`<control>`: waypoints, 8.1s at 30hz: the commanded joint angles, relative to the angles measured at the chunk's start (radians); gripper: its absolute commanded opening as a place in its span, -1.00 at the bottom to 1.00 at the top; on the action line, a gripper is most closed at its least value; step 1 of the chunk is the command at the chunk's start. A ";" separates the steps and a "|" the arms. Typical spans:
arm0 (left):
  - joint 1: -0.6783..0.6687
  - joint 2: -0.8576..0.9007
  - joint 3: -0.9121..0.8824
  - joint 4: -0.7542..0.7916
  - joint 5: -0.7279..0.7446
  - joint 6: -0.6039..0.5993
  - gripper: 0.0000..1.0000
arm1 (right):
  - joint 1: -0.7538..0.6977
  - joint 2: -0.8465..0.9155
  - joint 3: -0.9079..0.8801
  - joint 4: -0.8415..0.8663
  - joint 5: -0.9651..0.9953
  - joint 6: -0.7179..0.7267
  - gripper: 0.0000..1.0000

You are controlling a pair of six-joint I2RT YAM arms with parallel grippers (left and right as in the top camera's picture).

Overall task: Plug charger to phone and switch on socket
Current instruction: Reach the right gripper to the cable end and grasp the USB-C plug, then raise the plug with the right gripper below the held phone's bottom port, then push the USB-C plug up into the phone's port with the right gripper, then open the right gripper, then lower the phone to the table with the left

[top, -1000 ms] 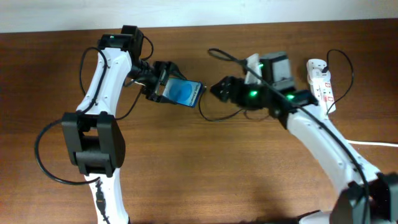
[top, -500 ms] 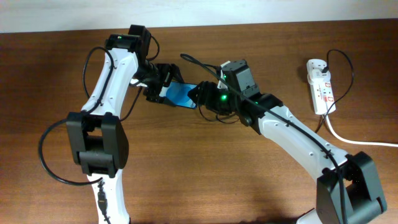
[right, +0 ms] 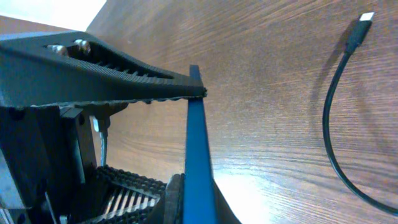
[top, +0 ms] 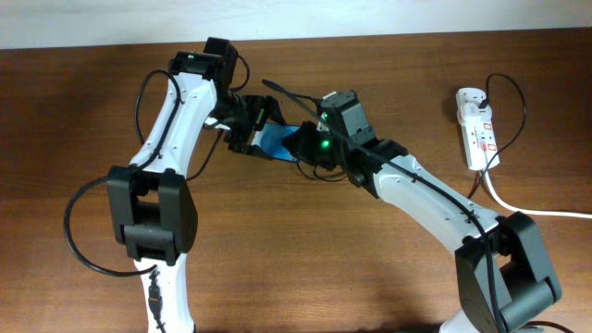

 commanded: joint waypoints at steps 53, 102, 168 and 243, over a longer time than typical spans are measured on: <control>0.023 -0.003 0.025 0.806 0.359 0.163 -0.52 | -0.028 -0.078 0.010 0.407 0.348 0.749 -0.92; 0.285 -0.003 0.018 0.394 0.716 0.756 -1.00 | -0.133 0.394 0.244 -0.116 -0.003 -0.079 -0.14; 0.168 -0.003 0.018 0.712 0.835 0.645 -1.00 | -0.071 -0.138 0.046 0.013 -0.449 -0.122 -0.92; 0.054 0.280 0.016 0.330 0.065 1.117 -1.00 | -0.441 -0.051 0.099 -0.638 -0.068 -0.640 0.97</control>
